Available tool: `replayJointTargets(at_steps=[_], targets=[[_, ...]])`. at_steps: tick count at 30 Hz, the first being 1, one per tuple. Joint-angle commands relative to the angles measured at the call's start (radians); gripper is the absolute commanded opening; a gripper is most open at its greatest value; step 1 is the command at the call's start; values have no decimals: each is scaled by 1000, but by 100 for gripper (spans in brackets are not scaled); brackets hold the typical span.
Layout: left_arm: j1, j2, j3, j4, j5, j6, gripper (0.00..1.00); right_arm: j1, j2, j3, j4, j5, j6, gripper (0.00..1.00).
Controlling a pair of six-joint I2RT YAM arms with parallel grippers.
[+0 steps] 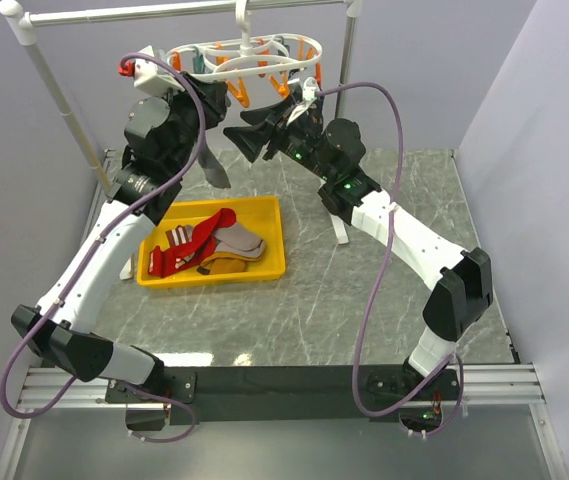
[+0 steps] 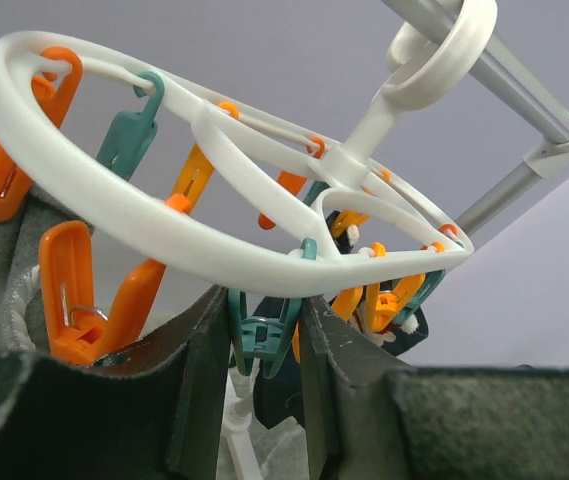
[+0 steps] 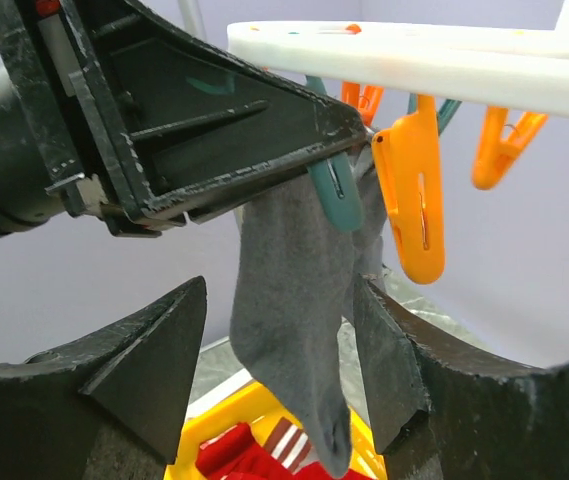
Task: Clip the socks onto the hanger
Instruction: Open the clamp at the hanger.
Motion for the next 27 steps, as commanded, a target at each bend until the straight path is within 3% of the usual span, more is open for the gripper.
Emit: replayJointTargets(at_steps=[1,5,14,22,27], targets=[[7,-28,56,-46,-28,-5,34,7,-20,37,3,27,-34,66],[7,-22,77,-93,-32,-3,34,16,-36,-10,35,85,-49,66],[7,-22,130,-199,-17,-45,34,27,23,20,106,-37,-34,62],[8,-7,200,-287,-2,-45,34,27,75,94,91,-50,-28,62],[8,8,216,-307,-35,-2,33,26,23,-15,20,-44,-57,62]])
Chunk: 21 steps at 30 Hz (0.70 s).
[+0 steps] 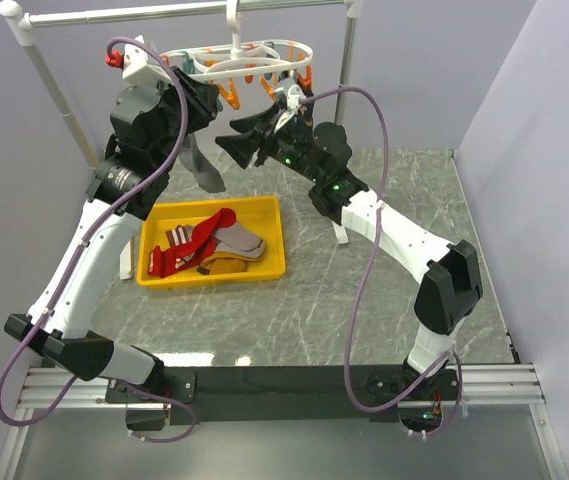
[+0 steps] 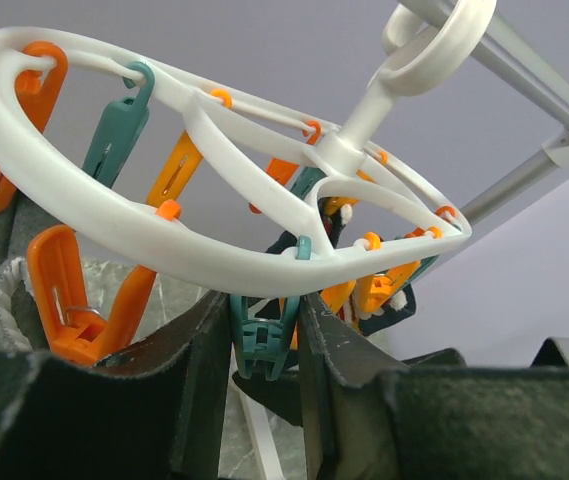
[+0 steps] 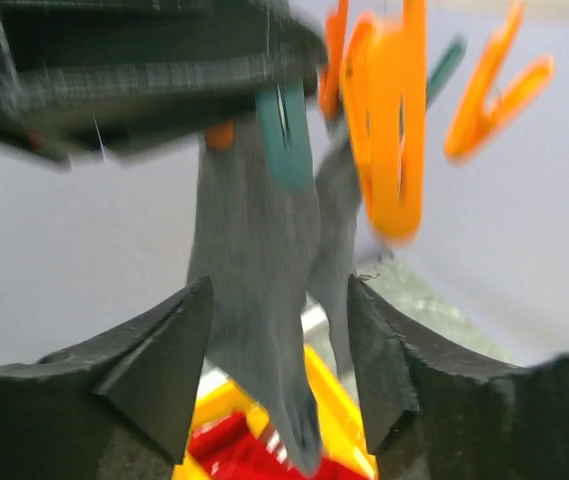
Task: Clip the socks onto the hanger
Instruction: Open the clamp at the hanger, then pick up the sock from the bin.
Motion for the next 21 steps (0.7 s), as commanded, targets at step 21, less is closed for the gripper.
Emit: replayJointTargets(at_steps=[21], targets=[[5,18,34,-11,-19,173,33,97,-88,-406,-283,108,-305,69]])
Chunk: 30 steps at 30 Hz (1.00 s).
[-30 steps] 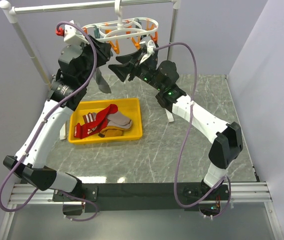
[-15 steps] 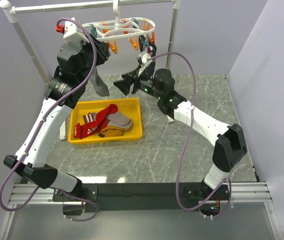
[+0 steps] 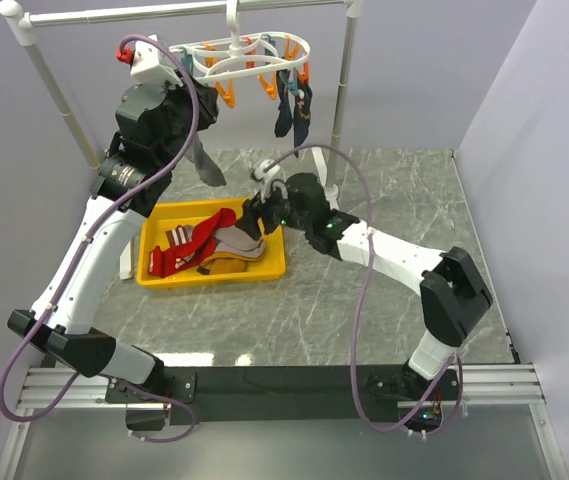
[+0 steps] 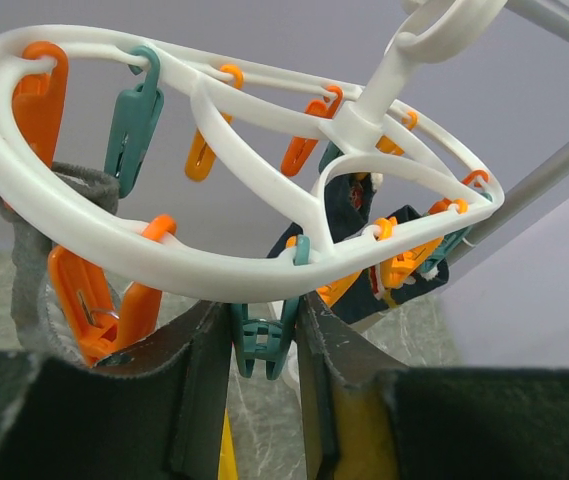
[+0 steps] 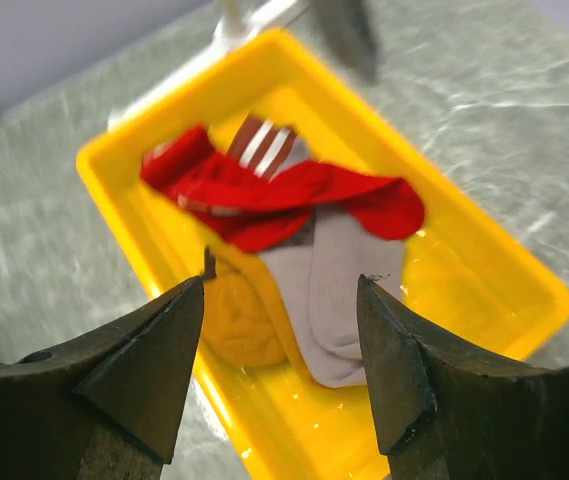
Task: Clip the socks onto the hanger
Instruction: Pick up the sock from the bin.
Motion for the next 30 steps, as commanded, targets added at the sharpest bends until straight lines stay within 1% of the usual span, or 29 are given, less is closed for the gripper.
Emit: replayJointTargets(at_steps=[1,3,5,7,10,11,13,14,15,16,18,20,23,25,30], targets=[[5,-2,16,-1,-1,41,33,42,36,-27,68,-56,-154,69],[5,-8,1,-4,-5,50,33,68,58,-33,95,-91,-246,69],[7,-22,-27,7,-2,58,33,91,87,-47,164,-96,-278,70],[8,-32,-41,10,4,56,33,107,119,-44,195,-101,-339,72],[10,-45,-62,31,-1,49,33,157,167,-27,252,-56,-442,72],[10,-48,-68,42,-1,49,33,167,179,-30,307,-55,-467,72],[10,-58,-81,64,-4,43,34,185,217,-44,388,-73,-527,69],[10,-60,-84,73,-4,44,33,184,233,-53,454,-119,-551,68],[10,-66,-84,80,-2,46,33,187,248,-46,471,-142,-594,67],[10,-68,-81,88,-2,46,33,190,288,-30,474,-145,-597,67],[10,-68,-71,91,-7,43,33,191,329,61,395,-168,-620,67],[10,-74,-82,100,4,33,33,199,383,115,381,-174,-654,67],[10,-97,-133,134,18,26,34,219,435,164,346,-158,-804,67],[10,-109,-154,140,21,20,33,227,467,200,344,-122,-818,67],[10,-131,-170,153,18,23,34,236,530,293,257,-110,-869,66]])
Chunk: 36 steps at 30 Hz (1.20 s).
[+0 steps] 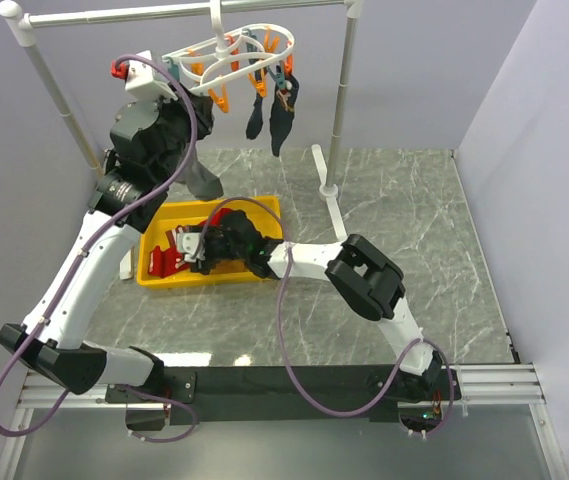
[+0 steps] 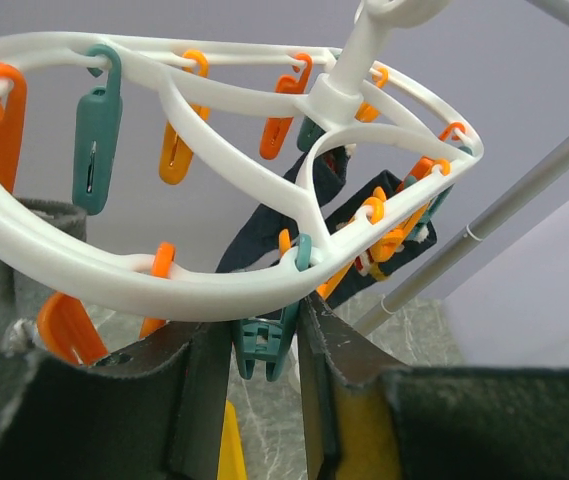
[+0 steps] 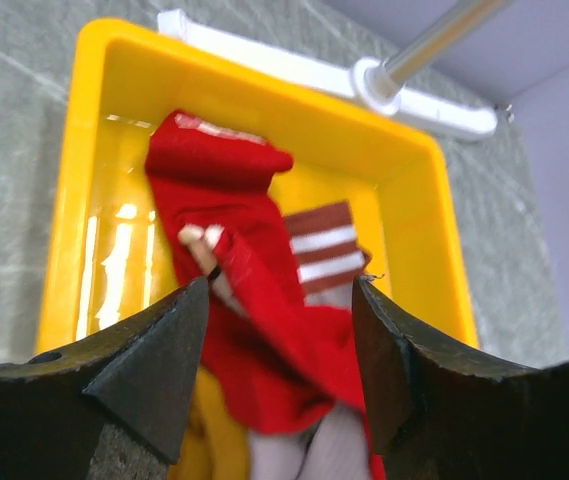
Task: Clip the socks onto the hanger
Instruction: Pick up the sock from the bin.
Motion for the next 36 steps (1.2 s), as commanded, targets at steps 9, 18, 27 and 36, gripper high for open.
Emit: replayJointTargets(at_steps=[9,18,27,36], targets=[[3,-51,-1,38,12,-7,34,25,98,187,-127,15,-125,61],[3,-54,-4,39,9,-15,34,28,115,245,-277,0,-163,62],[3,-65,-4,38,9,-16,34,32,157,327,-318,35,-177,57],[3,-72,-7,52,9,-16,34,32,174,388,-462,4,-231,56]])
